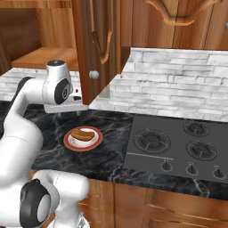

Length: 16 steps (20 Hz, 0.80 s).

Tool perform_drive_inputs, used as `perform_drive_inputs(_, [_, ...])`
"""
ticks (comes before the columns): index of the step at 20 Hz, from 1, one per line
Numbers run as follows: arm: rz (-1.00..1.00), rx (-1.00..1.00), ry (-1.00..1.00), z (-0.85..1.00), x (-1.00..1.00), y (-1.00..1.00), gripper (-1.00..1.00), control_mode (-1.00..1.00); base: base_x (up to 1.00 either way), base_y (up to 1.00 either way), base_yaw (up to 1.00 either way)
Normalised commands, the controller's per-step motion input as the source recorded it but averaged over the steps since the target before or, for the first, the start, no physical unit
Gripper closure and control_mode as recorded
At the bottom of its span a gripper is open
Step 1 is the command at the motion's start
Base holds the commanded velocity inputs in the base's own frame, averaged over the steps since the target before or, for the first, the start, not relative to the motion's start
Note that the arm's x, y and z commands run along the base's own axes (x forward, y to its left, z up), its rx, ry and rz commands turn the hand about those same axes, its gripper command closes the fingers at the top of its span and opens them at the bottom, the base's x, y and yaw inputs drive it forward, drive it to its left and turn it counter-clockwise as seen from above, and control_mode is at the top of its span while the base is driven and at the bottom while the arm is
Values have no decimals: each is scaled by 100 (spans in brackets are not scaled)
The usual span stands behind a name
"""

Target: Move the hot dog bun to the plate on the dining table and place the condiment next to that plate. Then navigate to the fridge and take the sausage and place it on the plate as well.

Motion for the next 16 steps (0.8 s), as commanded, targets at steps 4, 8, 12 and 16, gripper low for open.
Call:
perform_drive_inputs(4, [41, -13, -3, -17, -12, 1, -100, -100, 0, 0, 0])
perform_drive_inputs(8, [45, -7, 3, -21, 5, 0, -100, -100, 0, 0, 0])
perform_drive_inputs(12, [46, -2, 14, -33, 31, -1, -100, -100, 0, 0, 0])
perform_drive_inputs(16, [31, -9, 15, -51, 50, 1, -100, -100, 0, 0, 0])
